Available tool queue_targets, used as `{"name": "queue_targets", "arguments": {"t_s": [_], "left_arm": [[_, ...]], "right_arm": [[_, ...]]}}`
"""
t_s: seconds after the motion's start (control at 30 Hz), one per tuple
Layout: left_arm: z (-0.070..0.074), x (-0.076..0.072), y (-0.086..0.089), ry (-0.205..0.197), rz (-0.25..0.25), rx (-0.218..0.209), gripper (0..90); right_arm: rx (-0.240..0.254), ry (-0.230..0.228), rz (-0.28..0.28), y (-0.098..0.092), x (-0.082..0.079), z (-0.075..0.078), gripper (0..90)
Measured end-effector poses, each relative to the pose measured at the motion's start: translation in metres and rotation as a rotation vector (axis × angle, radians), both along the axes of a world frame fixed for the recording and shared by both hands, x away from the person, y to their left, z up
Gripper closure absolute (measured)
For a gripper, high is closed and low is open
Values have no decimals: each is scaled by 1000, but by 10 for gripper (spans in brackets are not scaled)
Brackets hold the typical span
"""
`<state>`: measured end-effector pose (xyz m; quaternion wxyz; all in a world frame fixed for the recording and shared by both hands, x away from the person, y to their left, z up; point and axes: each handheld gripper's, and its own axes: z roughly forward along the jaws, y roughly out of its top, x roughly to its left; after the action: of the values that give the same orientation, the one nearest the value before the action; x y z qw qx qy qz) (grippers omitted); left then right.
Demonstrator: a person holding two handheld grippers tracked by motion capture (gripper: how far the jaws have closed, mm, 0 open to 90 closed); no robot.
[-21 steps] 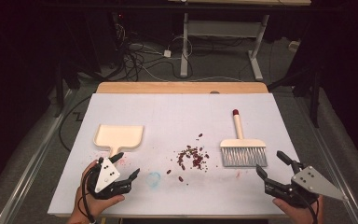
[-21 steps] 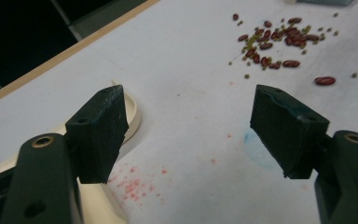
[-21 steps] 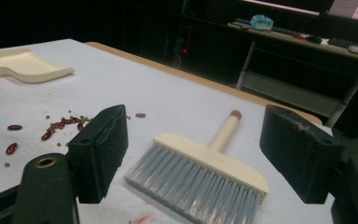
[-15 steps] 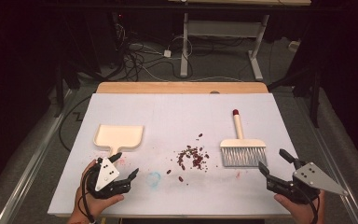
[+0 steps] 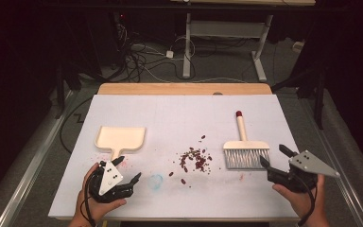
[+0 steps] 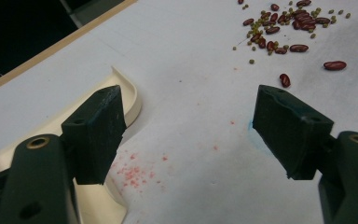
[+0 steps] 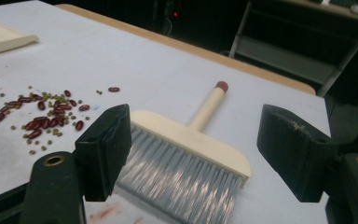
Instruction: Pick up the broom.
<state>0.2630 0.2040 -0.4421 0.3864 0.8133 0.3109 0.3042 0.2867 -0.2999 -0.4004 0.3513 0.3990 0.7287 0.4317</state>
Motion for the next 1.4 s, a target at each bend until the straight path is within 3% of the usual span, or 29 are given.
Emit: {"name": "queue_targets", "arguments": {"t_s": [0.17,0.33,0.43,0.57,0.67,0.77,0.9,1.0,1.07,1.13,1.4], "left_arm": [[-1,1,-3,21,-7,6,245],[-1,2,-4,24,-6,-5,245],[-3,2,-5,33,-13,5,245],[-3,2,-7,37,-23,13,245],[-4,2,-8,39,-26,14,245],[-5,2,-8,44,-33,17,245],[-5,1,-8,48,-40,24,245],[-6,1,-8,52,-41,20,245],[-6,2,-7,57,-39,22,245],[-6,2,-8,59,-40,22,245],[-7,3,-9,64,-41,27,245]], "right_arm": [[-8,87,-42,6,29,5,263],[-38,193,-77,16,71,2,264],[-63,285,-87,24,101,-3,283],[-77,458,-89,35,141,-13,325],[-154,539,-119,46,167,-24,388],[-190,601,-155,54,188,-34,434],[-220,654,-206,60,208,-45,497],[-164,678,-208,60,216,-46,571],[-149,689,-207,60,219,-45,628],[-149,701,-204,59,221,-44,630],[-139,678,-187,59,219,-46,705]]}}
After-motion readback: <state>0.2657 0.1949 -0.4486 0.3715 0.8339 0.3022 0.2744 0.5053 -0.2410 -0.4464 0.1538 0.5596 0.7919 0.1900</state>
